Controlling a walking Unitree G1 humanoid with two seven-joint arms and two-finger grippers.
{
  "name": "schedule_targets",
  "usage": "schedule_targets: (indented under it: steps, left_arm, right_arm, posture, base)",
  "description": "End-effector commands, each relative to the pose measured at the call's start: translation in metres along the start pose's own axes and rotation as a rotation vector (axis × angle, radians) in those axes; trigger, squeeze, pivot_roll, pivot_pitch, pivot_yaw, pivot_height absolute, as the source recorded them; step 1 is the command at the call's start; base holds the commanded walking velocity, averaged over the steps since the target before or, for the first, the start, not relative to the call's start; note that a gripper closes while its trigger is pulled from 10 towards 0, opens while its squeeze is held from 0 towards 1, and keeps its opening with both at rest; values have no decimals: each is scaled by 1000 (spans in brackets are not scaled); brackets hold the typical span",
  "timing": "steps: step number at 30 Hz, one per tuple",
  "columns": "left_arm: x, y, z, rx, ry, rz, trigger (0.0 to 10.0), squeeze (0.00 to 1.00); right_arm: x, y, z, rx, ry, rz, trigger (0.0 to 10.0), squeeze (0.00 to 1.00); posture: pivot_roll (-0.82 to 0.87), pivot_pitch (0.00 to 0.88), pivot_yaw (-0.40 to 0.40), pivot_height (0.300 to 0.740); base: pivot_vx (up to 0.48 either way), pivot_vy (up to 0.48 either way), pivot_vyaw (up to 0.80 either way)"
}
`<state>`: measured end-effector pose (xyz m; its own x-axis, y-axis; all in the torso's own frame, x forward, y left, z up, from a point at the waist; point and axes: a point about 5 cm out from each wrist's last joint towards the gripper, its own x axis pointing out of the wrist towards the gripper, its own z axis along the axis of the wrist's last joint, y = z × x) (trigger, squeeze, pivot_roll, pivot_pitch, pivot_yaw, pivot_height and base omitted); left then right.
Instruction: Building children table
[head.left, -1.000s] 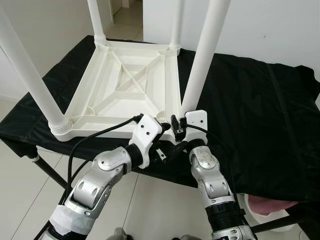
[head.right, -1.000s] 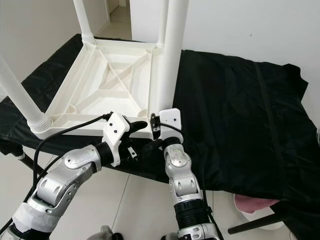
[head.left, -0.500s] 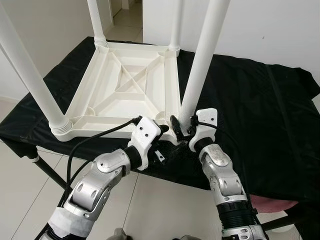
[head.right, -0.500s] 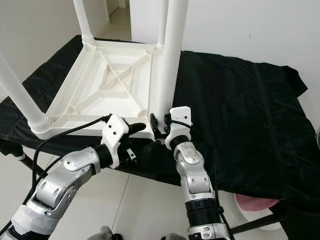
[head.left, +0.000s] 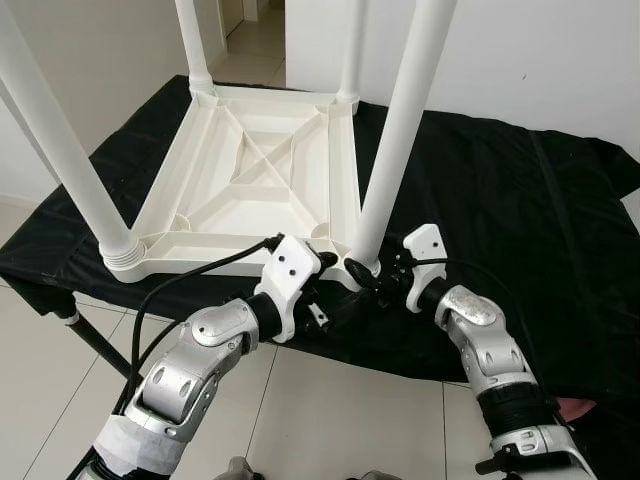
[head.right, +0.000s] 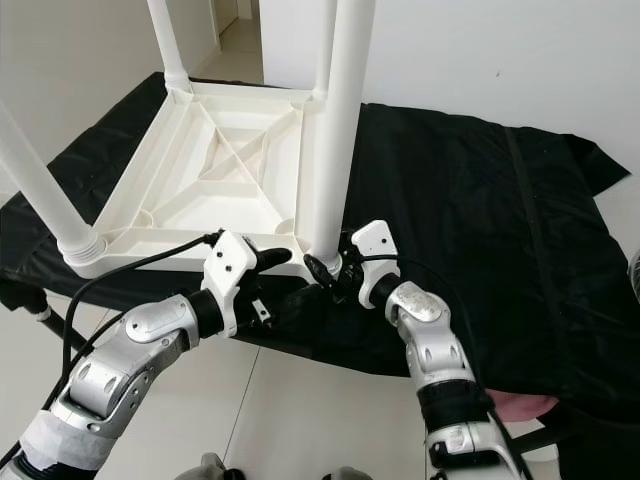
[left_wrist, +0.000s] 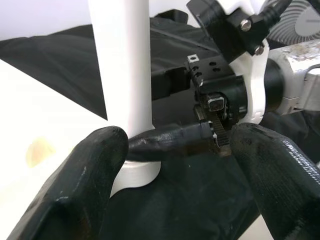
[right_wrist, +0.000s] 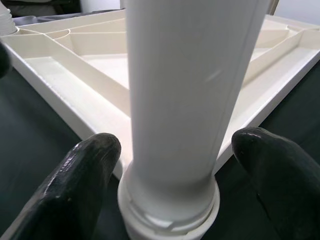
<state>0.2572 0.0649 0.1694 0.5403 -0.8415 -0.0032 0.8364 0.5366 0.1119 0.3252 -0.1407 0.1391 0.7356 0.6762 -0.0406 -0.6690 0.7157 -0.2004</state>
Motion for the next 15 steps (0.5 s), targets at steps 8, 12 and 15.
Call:
schedule_targets:
  steps: [8,12,15]
  left_arm:
    - [-1,0,4,17,-5,-35,10000,0]
    - [-2,0,4,18,-4,-32,10000,0]
    - [-2,2,5,19,-4,-26,10000,0]
  right_arm:
    - [17,-9,-1,-45,43,120,4667,0]
    - [21,-10,-1,-53,55,139,3098,0]
    - [23,-12,-1,-52,66,159,0,0]
  posture:
    - [-62,15,2,740]
    - [-60,18,2,740]
    - [-54,24,2,740]
  base:
    - [0,0,0]
    - [0,0,0]
    - [0,0,0]
